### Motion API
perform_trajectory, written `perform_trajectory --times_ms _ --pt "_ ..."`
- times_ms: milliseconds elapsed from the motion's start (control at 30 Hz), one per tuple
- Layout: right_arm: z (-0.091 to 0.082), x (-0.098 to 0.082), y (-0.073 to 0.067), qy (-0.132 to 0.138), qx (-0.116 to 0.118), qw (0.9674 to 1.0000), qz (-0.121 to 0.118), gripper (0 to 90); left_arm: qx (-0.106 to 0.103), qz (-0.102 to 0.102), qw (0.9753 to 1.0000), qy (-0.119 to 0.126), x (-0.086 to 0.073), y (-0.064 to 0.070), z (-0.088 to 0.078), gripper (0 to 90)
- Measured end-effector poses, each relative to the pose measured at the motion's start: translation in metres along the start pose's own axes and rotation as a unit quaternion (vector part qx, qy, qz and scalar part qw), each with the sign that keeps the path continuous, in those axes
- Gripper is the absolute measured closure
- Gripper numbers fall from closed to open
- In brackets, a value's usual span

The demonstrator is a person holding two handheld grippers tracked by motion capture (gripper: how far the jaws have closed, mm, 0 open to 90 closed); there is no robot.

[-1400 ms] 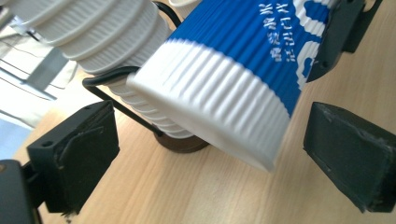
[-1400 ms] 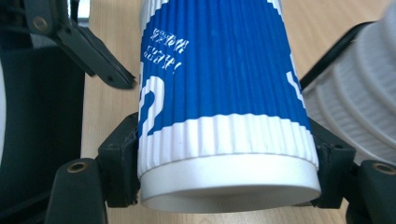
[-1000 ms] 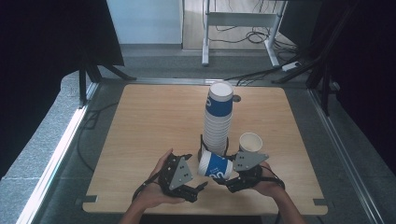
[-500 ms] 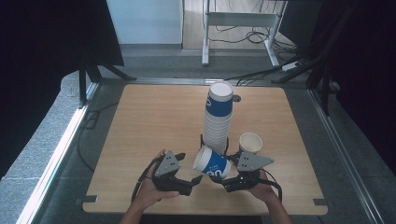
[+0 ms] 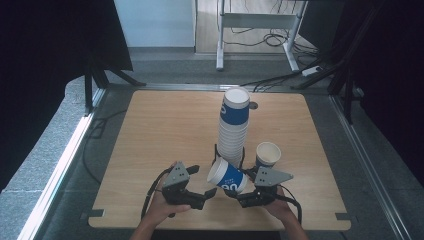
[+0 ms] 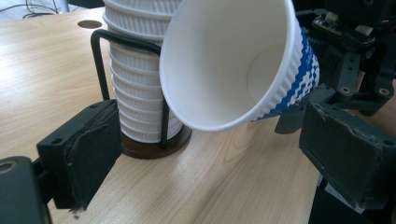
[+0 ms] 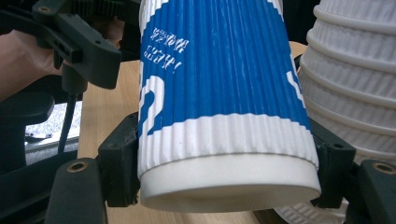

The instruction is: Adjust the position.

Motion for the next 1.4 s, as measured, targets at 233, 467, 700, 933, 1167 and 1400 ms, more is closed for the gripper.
perform_trajectory --times_ms 233,467,700,933,1167,1400 --pt "0.0 0.0 -0.001 0.012 0.004 0.9999 0.005 27.8 -0.012 -0.012 0.9999 0.003 -0.001 0.003 0.001 6.2" --pt "0.002 0.002 -0.008 0.037 0.024 0.999 0.01 27.9 -0.058 -0.066 0.9958 0.028 0.004 0.006 0.002 6.2" --pt "0.008 0.004 -0.017 0.067 0.048 0.9964 0.021 27.9 -0.089 -0.095 0.9907 0.04 0.007 0.009 0.005 5.4" --pt "0.015 -0.001 -0.025 0.058 0.064 0.9962 0.013 27.9 -0.108 -0.103 0.988 0.041 0.006 0.012 0.011 6.7" --pt "0.017 -0.006 -0.025 0.047 0.064 0.9968 0.008 27.8 -0.12 -0.116 0.9843 0.056 0.008 0.009 0.009 12.1" --pt "0.019 -0.007 -0.025 0.045 0.064 0.9969 0.002 27.9 -0.126 -0.13 0.9818 0.058 0.006 0.008 0.009 12.5"
Point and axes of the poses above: each handheld gripper's, and its own axes: z roughly forward along the jaws, x roughly out of its top, y roughly to its right, the point moved 8 cm from there along z, roughly forward along the jaws, and after that the axes turned 10 degrees about y, right-handed, at the moved point
